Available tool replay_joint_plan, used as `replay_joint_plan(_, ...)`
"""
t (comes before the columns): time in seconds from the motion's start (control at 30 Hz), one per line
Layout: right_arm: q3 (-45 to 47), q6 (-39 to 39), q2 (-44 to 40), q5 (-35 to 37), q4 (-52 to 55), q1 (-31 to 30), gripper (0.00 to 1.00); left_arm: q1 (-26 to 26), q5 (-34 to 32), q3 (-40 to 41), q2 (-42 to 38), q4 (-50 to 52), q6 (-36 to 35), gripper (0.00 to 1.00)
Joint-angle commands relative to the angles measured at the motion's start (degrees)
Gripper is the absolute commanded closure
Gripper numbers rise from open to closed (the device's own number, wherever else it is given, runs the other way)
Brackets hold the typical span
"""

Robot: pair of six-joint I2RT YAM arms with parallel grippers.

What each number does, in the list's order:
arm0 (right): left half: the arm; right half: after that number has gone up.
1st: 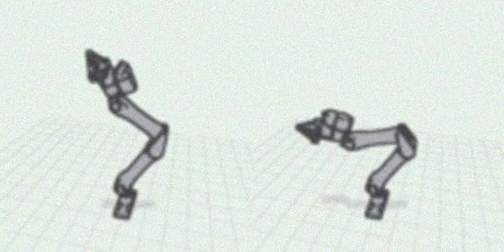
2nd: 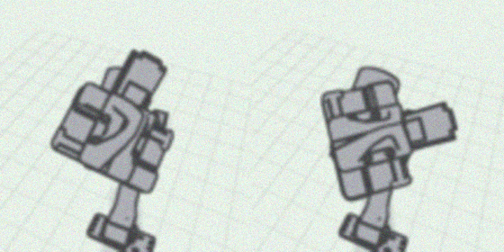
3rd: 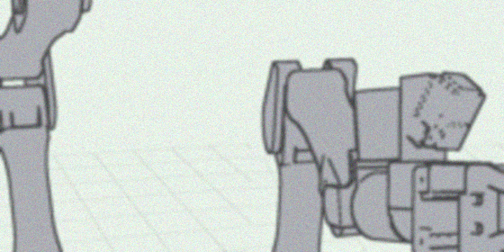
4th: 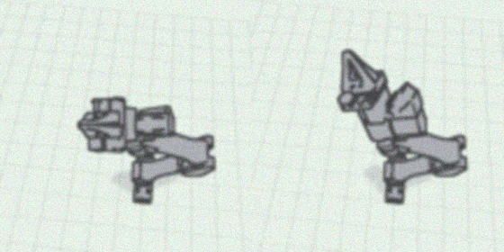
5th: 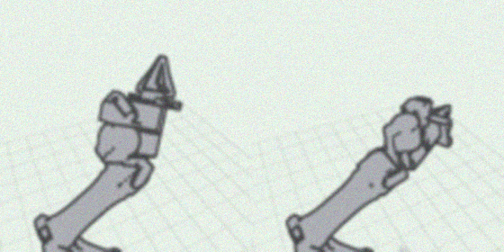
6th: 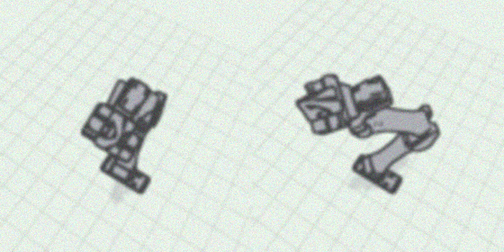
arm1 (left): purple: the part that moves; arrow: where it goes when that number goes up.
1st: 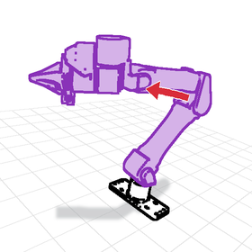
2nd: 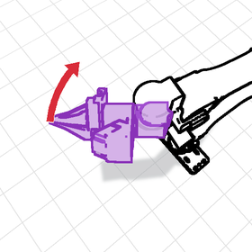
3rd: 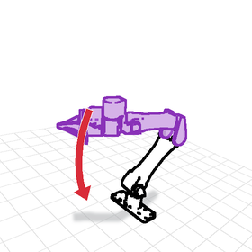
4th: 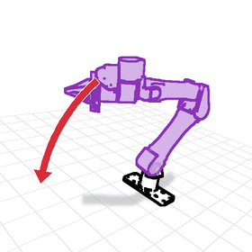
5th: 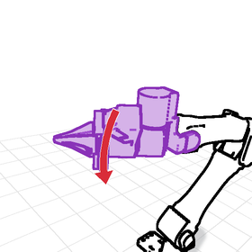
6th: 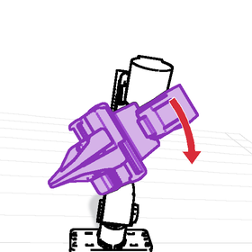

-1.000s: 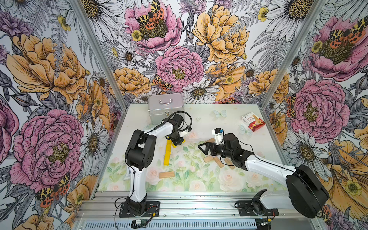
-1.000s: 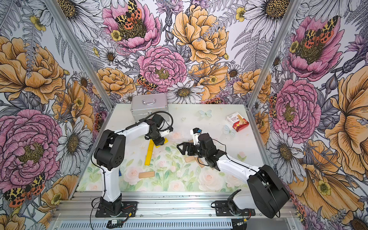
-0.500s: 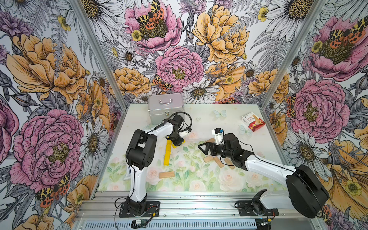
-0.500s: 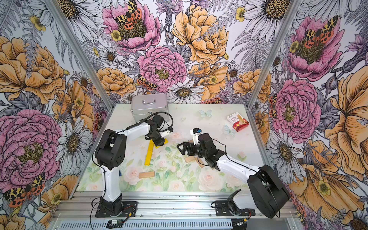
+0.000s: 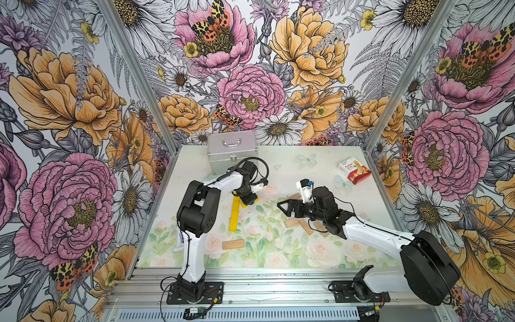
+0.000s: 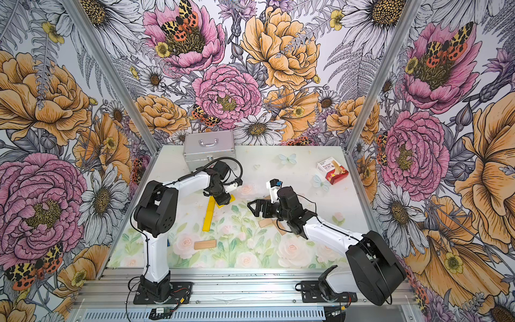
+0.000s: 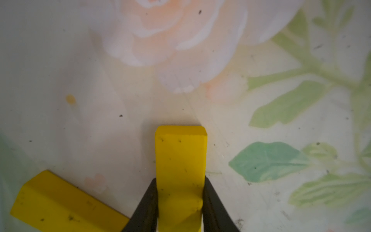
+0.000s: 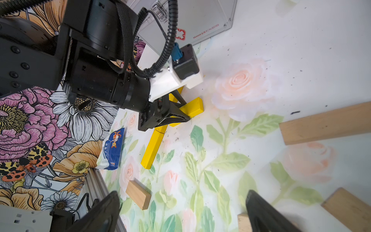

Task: Assemble the letter k with building blocks
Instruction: Assemble the building block at the center of the board.

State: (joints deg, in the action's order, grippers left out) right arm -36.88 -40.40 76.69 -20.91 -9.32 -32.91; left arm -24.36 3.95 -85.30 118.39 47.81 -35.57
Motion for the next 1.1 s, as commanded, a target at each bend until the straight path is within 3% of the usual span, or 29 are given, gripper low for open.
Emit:
replay_joint_plan(0.0, -1.1, 0.9, 0.5, -0.3, -0.5, 0.5, 0.01, 0.8, -0.3, -1.0, 1.5, -0.9, -0.7, 0.93)
replay_joint_plan(0.6, -0.7, 0.9, 0.2, -0.3, -0.6, 0.5, 0.01, 1.8, -0.1, -1.2, 1.8, -0.9, -0.2, 0.9)
replay_joint_plan(0.9, -0.8, 0.9, 0.2, -0.3, -0.6, 0.5, 0.01, 1.7, 0.1, -1.3, 1.8, -1.0, 0.0, 0.73)
replay_joint_plan(1.07, -0.6, 0.9, 0.2, -0.3, -0.6, 0.5, 0.01, 1.4, 0.2, -1.4, 1.0, -0.9, 0.1, 0.68)
